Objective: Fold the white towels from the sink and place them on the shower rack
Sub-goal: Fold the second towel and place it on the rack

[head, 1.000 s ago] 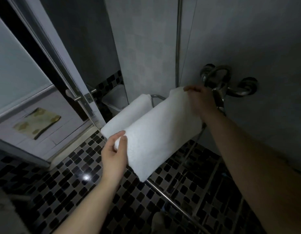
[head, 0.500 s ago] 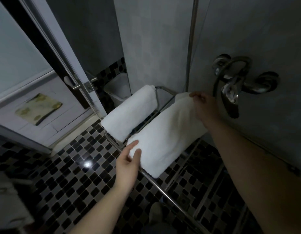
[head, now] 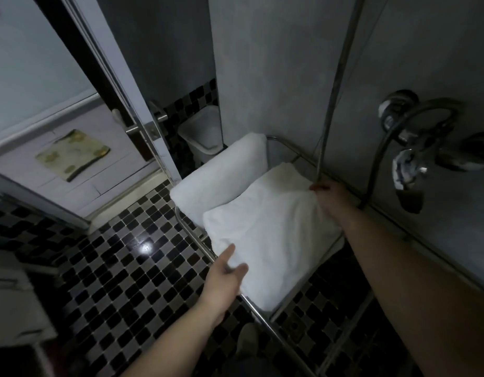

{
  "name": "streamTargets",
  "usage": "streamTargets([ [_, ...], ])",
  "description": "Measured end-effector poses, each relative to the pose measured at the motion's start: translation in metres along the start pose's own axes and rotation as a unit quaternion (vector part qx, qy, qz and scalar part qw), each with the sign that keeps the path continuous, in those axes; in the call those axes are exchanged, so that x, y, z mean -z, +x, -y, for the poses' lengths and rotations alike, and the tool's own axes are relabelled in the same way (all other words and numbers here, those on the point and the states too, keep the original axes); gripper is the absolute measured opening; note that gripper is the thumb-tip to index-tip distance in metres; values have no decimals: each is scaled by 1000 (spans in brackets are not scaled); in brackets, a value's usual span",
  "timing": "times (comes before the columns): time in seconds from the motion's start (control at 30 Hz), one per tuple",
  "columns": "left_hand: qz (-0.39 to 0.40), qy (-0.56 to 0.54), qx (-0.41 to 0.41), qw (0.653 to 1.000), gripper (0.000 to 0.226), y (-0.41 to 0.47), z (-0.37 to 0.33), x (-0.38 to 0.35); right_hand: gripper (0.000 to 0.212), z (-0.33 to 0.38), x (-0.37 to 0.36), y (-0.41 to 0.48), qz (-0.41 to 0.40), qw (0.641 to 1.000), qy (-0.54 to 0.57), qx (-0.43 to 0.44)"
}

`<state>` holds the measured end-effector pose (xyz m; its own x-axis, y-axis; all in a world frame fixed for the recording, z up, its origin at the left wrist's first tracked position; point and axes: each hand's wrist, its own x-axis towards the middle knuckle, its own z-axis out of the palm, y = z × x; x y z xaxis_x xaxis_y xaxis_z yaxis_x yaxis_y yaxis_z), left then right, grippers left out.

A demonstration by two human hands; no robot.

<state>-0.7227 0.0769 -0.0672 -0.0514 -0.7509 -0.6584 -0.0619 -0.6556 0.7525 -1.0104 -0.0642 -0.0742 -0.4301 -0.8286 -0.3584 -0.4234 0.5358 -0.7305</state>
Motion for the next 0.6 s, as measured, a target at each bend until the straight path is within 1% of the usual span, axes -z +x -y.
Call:
streamTargets([
  [0.07,4,-28,8,1000,69,9,0,-2,23,2,3,7,-9,1000,-10,-3],
  [0.13,25,-68,24,997,72,16,-3,-7,25,4,8,16,-26,999,-27,-5],
  [0.2,31,-104,59,992,63,20,-7,-14,30,6,10,23,-35,997,-57,-24],
  [0.3,-4,-111,115,987,34,29,-13,-22,34,6,6,31,-14,991,-116,-61],
  [0.33,-12,-111,131,985,30,31,-15,-22,34,5,4,33,-6,989,-127,-72],
  [0.47,-13,-112,184,976,22,36,-23,-16,38,11,-4,42,11,980,-173,-98],
  [0.53,-16,-110,197,974,19,39,-24,-12,40,17,-6,44,23,973,-202,-112],
  [0.6,-18,-107,194,975,25,40,-24,-12,39,18,-8,45,31,975,-194,-104],
])
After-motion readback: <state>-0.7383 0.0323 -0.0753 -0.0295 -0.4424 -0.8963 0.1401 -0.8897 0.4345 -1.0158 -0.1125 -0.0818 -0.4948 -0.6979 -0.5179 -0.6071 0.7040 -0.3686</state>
